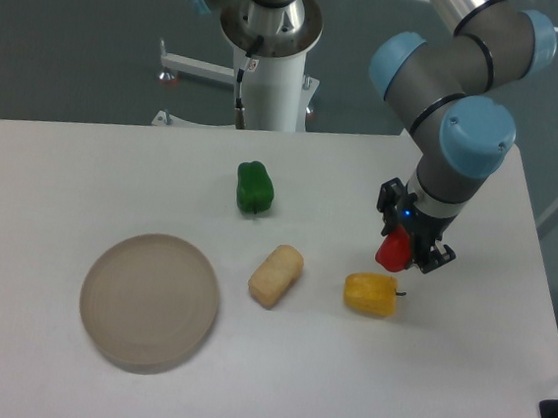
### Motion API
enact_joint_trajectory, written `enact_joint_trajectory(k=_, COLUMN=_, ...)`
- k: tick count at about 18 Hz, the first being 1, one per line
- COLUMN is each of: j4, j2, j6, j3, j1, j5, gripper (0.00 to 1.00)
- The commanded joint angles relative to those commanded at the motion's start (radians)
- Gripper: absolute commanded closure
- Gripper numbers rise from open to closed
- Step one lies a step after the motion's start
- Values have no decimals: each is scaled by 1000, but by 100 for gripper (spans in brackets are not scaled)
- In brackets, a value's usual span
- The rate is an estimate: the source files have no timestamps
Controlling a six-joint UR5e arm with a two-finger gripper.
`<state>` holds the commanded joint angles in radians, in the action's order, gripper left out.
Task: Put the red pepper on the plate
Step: 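Grip the red pepper firmly and lift it off the table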
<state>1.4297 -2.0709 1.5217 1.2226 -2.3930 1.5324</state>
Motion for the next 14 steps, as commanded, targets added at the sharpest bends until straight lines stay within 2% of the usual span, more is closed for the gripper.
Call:
enact_joint_trajectory(k=7, j4=-5, j2=-18, j6=-69, j3=-15, j1=21, j5=2, gripper=77)
enact_joint_trajectory(k=14, j4=-9, j2=-15, j6=-67, j3=0, j1=41, j5=2, gripper=78)
